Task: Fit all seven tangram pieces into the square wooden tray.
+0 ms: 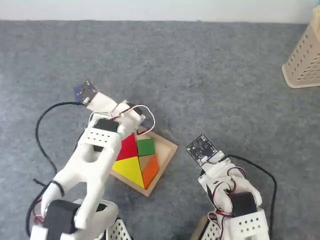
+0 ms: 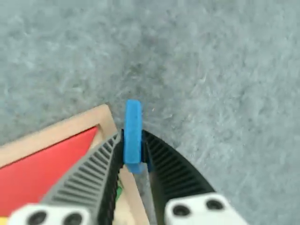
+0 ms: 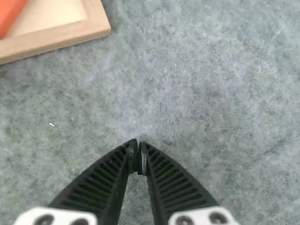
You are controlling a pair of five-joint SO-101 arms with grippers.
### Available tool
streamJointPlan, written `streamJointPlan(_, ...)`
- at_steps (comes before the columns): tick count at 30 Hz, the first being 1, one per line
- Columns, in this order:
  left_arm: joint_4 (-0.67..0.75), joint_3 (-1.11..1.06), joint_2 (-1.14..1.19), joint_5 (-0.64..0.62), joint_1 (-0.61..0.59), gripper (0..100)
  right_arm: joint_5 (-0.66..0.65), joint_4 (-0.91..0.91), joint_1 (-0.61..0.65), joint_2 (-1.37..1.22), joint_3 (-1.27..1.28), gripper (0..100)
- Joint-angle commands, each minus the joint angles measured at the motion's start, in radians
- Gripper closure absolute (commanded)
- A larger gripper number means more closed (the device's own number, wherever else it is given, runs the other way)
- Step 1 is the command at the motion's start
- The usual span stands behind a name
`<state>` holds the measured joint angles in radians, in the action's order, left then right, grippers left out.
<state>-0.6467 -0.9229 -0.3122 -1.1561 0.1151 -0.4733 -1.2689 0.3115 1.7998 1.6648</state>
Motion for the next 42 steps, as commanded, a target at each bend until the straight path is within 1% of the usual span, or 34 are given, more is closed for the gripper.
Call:
streamJointPlan(1, -0.008, 0.002, -0.038, -0.034, 0.029, 99, 0.006, -0.005, -0.001, 0.015, 0.018, 99.1)
streamJointPlan(6, -0.021, 0.002, -0.046, -0.034, 0.028, 99, 0.006, -0.005, -0.001, 0.015, 0.018, 99.1)
streamJointPlan(15, -0.127, 0.010, -0.041, -0.032, 0.032, 99, 0.006, -0.005, -0.001, 0.015, 0.018, 99.1)
streamJointPlan(19, -0.130, 0.002, -0.040, -0.032, 0.029, 99, 0.006, -0.005, -0.001, 0.015, 0.018, 99.1)
streamJointPlan(22, -0.160, 0.004, -0.041, -0.032, 0.032, 99, 0.006, -0.005, -0.001, 0.015, 0.018, 99.1)
streamJointPlan(28, -0.157, 0.005, -0.041, -0.029, 0.035, 98, 0.006, -0.005, -0.001, 0.015, 0.018, 99.1)
streamJointPlan(30, -0.160, 0.004, -0.041, -0.017, 0.035, 93, 0.006, -0.005, -0.001, 0.015, 0.018, 99.1)
streamJointPlan(32, -0.161, -0.002, -0.040, 0.032, 0.035, 84, 0.006, -0.005, -0.001, 0.015, 0.018, 99.1)
streamJointPlan(34, -0.164, -0.010, -0.040, 0.040, 0.037, 73, 0.006, -0.005, -0.001, 0.015, 0.018, 99.1)
streamJointPlan(36, -0.163, -0.030, -0.040, 0.040, 0.055, 65, 0.006, -0.005, -0.001, 0.015, 0.018, 99.1)
streamJointPlan(38, -0.163, -0.039, -0.040, 0.038, 0.074, 61, 0.006, -0.005, -0.001, 0.015, 0.018, 99.1)
streamJointPlan(42, -0.160, -0.031, -0.049, 0.037, 0.069, 61, 0.006, -0.005, -0.001, 0.015, 0.018, 99.1)
